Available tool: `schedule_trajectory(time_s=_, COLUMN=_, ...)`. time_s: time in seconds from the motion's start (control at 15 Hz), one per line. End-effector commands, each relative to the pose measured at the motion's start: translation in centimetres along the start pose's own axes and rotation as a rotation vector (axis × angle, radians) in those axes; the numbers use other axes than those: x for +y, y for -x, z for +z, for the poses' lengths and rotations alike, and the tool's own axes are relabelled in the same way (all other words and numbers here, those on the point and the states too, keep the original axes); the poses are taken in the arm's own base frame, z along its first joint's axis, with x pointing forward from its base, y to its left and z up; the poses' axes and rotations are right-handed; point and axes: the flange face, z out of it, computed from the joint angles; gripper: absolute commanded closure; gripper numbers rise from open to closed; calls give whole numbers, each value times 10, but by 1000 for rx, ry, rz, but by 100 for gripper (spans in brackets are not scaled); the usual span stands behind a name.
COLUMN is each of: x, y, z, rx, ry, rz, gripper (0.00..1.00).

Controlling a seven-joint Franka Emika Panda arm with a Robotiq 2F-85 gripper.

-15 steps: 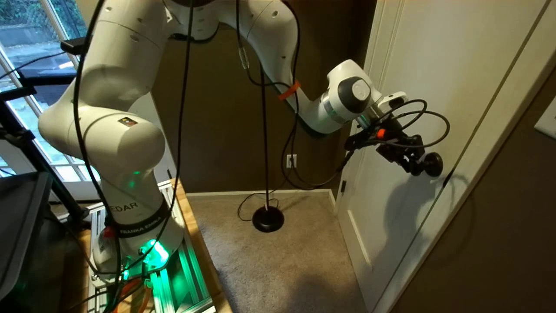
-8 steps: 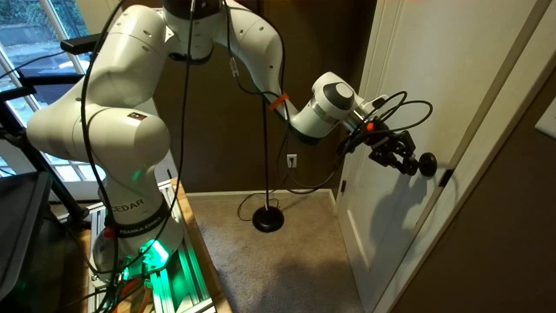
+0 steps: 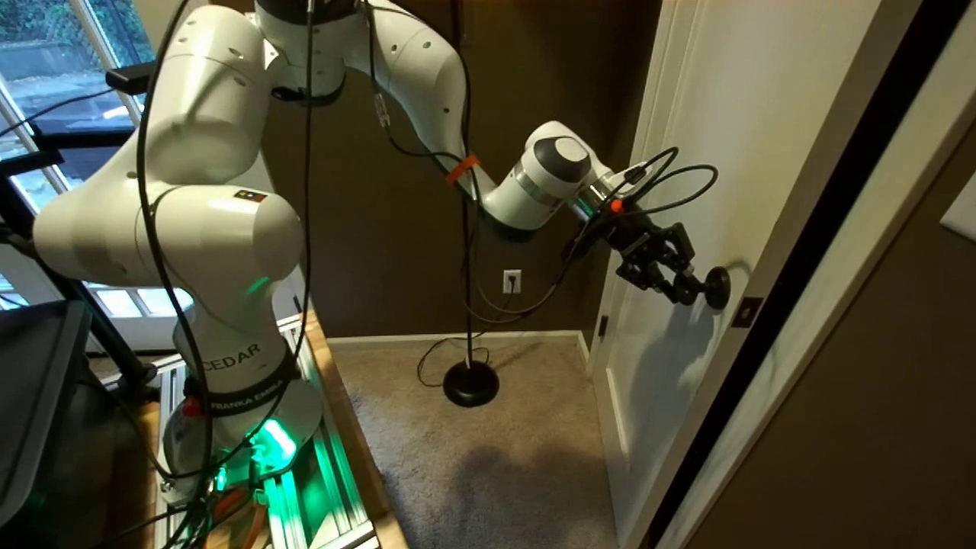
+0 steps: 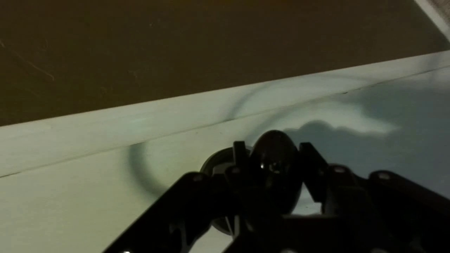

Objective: Open the white door.

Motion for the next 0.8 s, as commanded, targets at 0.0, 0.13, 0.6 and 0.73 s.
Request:
schedule_trajectory(time_s=0.0, x=-6, y=38, z=-37, rx=-107, ry=-151, rz=-65, gripper=84)
schedule_trajectory(time_s=0.13, x=-4, y=46, z=-53, rx=-140, ry=-205, rz=-49, gripper=84)
schedule_trajectory(time_s=0.6, x=19, y=87, z=-84, rx=-342, ry=-390, rz=-56, gripper=6)
schedule_trajectory(time_s=0.73, x=30, y=104, z=-91, rx=-444, ry=-442, rz=-79, gripper=0)
